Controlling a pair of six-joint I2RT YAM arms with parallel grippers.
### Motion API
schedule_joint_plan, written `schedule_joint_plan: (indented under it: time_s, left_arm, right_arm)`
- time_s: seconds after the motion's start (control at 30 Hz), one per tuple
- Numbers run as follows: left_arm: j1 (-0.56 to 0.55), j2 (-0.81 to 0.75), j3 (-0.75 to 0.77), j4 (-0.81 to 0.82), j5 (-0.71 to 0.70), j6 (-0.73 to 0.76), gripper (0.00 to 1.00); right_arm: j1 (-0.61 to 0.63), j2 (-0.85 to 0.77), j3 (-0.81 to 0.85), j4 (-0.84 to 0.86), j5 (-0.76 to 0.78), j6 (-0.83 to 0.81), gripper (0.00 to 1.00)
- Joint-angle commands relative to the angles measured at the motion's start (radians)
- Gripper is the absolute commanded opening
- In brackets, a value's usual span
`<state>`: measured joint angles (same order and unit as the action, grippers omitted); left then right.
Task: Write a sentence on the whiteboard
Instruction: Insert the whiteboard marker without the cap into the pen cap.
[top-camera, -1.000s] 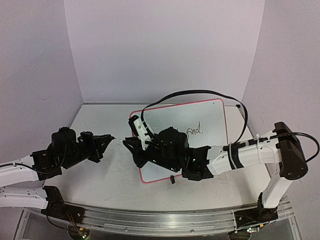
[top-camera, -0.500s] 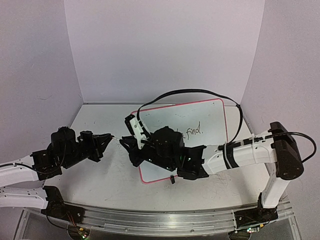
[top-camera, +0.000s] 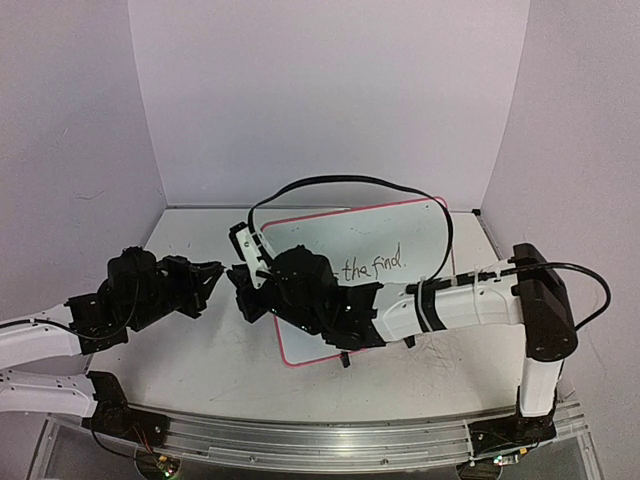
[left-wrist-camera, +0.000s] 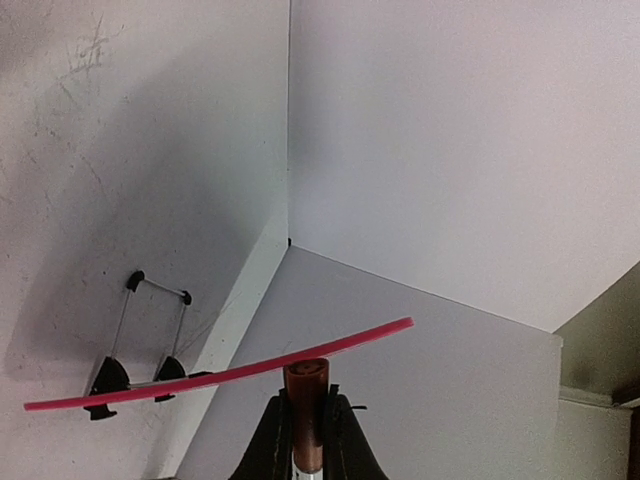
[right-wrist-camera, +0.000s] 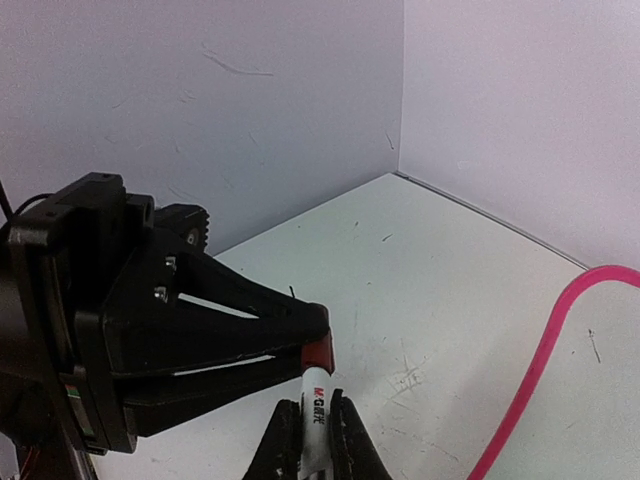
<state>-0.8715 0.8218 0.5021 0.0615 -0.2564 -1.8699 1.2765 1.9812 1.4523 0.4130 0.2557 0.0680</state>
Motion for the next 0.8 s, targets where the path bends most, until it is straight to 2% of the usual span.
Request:
schedule_joint_plan:
  time_s: [0.0,0.17,0.33,0.57,0.67,0.77]
  left_arm:
    - [-0.027,0.071,0.132,0.087,0.157,0.220,0.00]
    - [-0.071,0.100,0.164,0.103,0.171,0.331,0.00]
    - [-0.123,0.065,-0.001,0.298,0.157,0.236,0.00]
    - [-0.177,0.011,-0.068,0.316,0.084,0.223,0.00]
    - [-0.178,-0.025,-0.101,0.314,0.053,0.235,0.00]
    - [-0.178,-0.068,-0.139,0.307,-0.009,0.262,0.00]
  right_arm:
    - [-0.001,0.091,0.122,-0.014,0.011,0.012,0.00]
    - [-0.007,0.172,0.231,0.016,0.049,0.041,0.00]
    - [-0.014,0.245,0.293,0.166,0.015,0.083,0.00]
    - [-0.056,0.341,0.431,0.187,-0.036,0.236,0.00]
    - [-0.063,0.319,0.402,0.226,-0.115,0.251,0.00]
    - [-0.062,0.250,0.273,0.267,-0.143,0.224,0.00]
